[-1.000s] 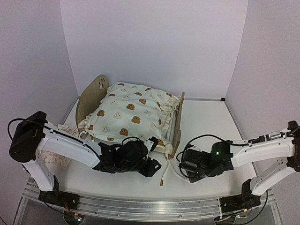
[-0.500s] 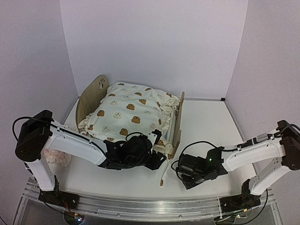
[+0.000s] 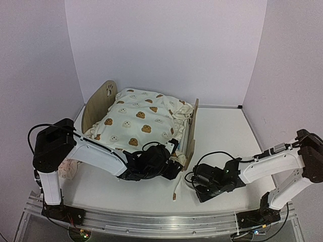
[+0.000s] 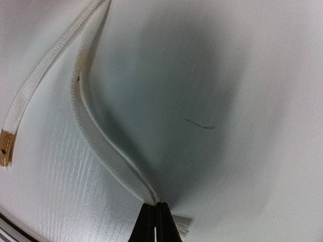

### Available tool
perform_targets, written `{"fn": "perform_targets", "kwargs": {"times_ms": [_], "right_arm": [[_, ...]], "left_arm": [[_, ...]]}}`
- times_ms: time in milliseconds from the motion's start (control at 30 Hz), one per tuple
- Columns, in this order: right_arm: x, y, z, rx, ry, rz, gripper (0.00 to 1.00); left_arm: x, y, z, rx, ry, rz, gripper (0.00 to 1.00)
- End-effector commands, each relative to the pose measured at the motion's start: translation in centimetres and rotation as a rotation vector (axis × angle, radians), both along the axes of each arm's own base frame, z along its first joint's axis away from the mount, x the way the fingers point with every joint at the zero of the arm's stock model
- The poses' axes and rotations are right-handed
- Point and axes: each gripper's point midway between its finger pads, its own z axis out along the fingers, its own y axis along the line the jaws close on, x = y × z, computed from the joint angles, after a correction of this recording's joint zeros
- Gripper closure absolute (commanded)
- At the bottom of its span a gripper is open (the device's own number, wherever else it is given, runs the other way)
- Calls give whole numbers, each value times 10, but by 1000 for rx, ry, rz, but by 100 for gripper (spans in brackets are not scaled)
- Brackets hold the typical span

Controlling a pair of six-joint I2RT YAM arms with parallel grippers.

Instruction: Set up the pet bed

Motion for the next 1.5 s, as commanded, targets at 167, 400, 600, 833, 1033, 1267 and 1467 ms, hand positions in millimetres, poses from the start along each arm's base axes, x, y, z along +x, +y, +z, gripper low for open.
{"fn": "perform_targets", "kwargs": {"times_ms": [167,400,600,833,1033,1267,1467], "right_arm": [[-12,-11,-4,5,49,29,100],[-14,-10,5,45,42,41,100],[-17,-10,8,66,49,50,100],[-20,-8,8,69,62,62,100],[-20,-5,11,82,65,72,100],[-10,8,25,109,23,86,100],[10,4,37,72,-50,26,100]], "left_arm": [[24,-24,2,-36,-64,47,55],[37,-20,-8,-20,-91,128,62],[43,-25,-12,-28,-105,148,67],[46,-33,-9,-68,-121,153,71],[50,-36,-12,-107,-118,172,86],[48,-31,-9,-132,-114,170,100],[40,-18,-5,-139,-97,158,100]]}}
